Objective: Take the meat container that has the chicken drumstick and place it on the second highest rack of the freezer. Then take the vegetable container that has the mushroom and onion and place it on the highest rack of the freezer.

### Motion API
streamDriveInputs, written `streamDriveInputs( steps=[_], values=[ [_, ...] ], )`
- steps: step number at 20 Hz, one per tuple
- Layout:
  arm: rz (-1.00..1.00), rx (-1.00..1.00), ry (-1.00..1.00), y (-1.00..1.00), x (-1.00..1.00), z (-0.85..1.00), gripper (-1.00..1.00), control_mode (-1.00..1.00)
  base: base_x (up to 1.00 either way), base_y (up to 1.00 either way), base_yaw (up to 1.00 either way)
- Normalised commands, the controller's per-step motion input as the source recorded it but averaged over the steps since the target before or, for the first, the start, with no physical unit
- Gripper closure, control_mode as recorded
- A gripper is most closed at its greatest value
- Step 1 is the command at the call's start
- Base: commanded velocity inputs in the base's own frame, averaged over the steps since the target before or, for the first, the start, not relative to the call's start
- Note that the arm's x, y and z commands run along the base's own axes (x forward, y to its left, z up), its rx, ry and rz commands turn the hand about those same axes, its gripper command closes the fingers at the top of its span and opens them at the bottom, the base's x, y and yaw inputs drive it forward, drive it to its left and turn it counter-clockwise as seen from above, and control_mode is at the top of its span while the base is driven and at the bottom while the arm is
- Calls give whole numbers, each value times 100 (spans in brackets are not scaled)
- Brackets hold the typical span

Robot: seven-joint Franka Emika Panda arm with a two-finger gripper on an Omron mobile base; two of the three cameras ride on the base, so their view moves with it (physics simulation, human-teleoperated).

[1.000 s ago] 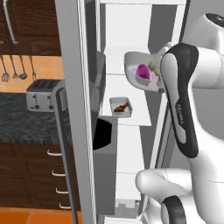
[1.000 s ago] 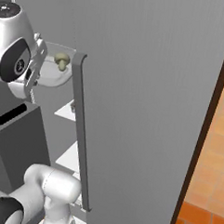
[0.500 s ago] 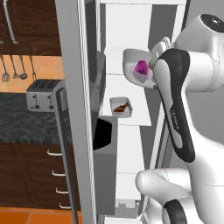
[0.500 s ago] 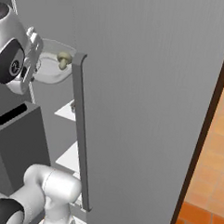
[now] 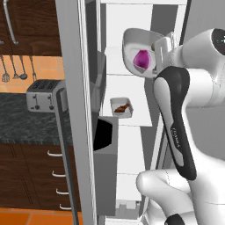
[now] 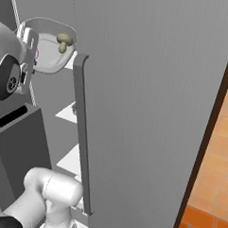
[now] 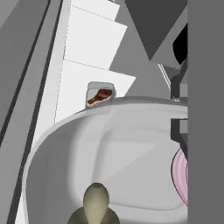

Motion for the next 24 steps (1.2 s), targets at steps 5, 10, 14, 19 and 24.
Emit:
streamDriveInputs(
  steps=[5,10,14,19,24],
  values=[
    [0,0,1,15,54,0,100,-100,0,0,0],
    [0,0,0,2,77,0,100,-100,0,0,0],
    [0,0,0,-10,90,-5,100,-100,0,0,0],
    [0,-1,0,-17,37,-28,100,-100,0,0,0],
    [-4,-3,0,-11,50,-26,100,-100,0,0,0]
  ],
)
